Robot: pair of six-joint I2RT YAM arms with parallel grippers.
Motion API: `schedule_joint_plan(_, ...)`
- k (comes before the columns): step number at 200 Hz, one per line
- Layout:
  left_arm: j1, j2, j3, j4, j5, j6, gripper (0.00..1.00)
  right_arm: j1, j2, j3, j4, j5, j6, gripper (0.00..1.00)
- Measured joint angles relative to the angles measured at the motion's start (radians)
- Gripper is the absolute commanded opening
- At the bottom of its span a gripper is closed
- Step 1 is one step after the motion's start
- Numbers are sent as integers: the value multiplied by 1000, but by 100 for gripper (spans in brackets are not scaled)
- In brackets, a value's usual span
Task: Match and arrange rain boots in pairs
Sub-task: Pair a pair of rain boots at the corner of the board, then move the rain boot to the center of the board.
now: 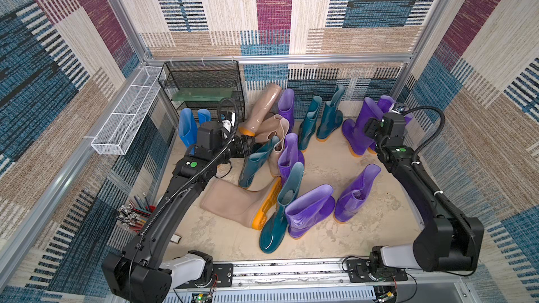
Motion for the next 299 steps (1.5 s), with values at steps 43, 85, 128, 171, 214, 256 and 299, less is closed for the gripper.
schedule_joint_plan(43, 0, -7, 0, 0, -1, 0, 58, 103, 41, 8, -28, -101, -71, 2)
schedule_joint_plan(85, 0, -24, 0, 0, -2, 0, 58, 110, 291, 253, -195, -94, -66, 49)
schedule_joint_plan(128, 0, -26, 0, 0, -1, 0, 58, 160, 317, 383, -236, -93, -50, 86)
schedule_joint_plan(171, 0, -33, 0, -1, -7, 7, 58, 156, 493, 565, -278, -151, -32, 91)
schedule_joint_plan(214, 0, -40, 0, -3, -26, 11, 58, 162, 730, 824, -368, -170, -26, 87)
schedule_joint_plan(256, 0, -43, 0, -5, -28, 14, 58, 152, 795, 884, -427, -70, 3, 12)
schedule_joint_plan(299, 1, -42, 0, -6, -27, 14, 58, 96, 714, 786, -449, -54, -50, 3)
